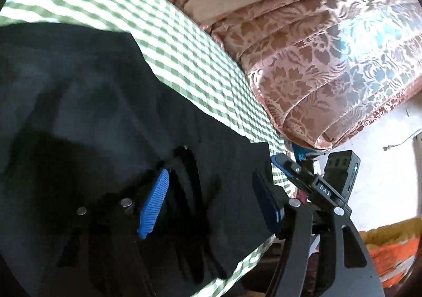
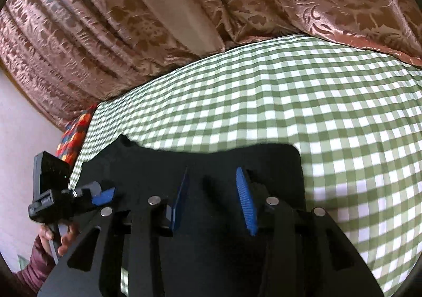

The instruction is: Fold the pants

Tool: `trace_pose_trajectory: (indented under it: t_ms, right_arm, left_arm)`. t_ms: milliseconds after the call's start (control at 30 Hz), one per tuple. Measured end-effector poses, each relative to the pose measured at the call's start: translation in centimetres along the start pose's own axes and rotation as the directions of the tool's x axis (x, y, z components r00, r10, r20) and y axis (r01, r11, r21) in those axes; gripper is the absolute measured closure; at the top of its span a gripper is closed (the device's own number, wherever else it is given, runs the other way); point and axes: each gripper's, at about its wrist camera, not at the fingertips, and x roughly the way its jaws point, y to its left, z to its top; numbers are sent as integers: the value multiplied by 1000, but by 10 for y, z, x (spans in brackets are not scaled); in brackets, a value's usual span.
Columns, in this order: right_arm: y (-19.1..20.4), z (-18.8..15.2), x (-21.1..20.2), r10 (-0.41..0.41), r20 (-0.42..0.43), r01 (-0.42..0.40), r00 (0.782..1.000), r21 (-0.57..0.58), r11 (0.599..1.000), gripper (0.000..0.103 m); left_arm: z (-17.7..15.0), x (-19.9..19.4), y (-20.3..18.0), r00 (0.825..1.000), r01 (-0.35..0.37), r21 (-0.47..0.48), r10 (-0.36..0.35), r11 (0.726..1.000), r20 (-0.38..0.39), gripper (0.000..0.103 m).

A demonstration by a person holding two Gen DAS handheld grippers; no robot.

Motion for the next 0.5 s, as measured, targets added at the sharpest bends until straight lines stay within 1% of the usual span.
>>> trace_pose_trajectory:
  t_ms: [33,67,100,133,167,200,233,267,300,333,367,400,433,467,500]
  right_arm:
    - [-2,2,1,-4,7,4,1000,8,1000,66]
    - [-5,2,3,-5,12,5,1000,18,1000,66]
    - [-10,1,6,-6,14,6,1000,29,1000,66]
    - [-14,0,9,-21,15,21,1000,37,999,67]
    - [-18,0,11,-27,9,26,1000,44,999,68]
    - [-24,-4,15,-17,-2,17,1000,60,998,68]
    - [-31,-10,20,8,-3,-8,1000,81,997,69]
    - [-34,-15,23,26,7,-27,1000,85,996,69]
    - [-36,-22,26,37,25,-39,999,75,996,69]
    - [-36,-24,27,42,36,-44,998,74,996,69]
    - [-37,-25,27,47,46,-51,998,79,996,69]
    - [-36,-24,26,50,47,-54,998,82,995,69]
    - [-36,-23,25,50,44,-53,998,84,995,69]
    - [-34,-23,25,43,41,-46,998,79,996,69]
    - [-33,-22,24,35,37,-38,999,72,997,69]
  left_arm:
    - [3,7,0,1000,-11,-13,11,1000,-11,38]
    - [5,12,0,1000,-16,-9,16,1000,-15,41]
    - [5,14,-2,1000,-22,3,22,1000,-9,52]
    - [3,15,-5,998,-57,37,57,998,7,83]
    - [0,13,-9,996,-79,65,76,995,36,94]
    - [-5,7,-13,995,-77,85,71,993,77,94]
    - [-12,-2,-23,989,-90,135,73,987,127,94]
    - [-19,-6,-31,983,-125,186,97,975,153,94]
    - [-29,-4,-44,969,-218,263,176,940,175,94]
    - [-35,1,-46,953,-288,301,242,909,182,94]
    - [-37,9,-42,939,-339,318,298,886,172,94]
    - [-37,15,-36,932,-361,311,328,879,154,94]
    - [-36,17,-30,933,-359,288,332,888,139,94]
    - [-36,15,-27,940,-339,267,314,902,135,94]
    - [-36,12,-28,941,-337,266,310,903,139,93]
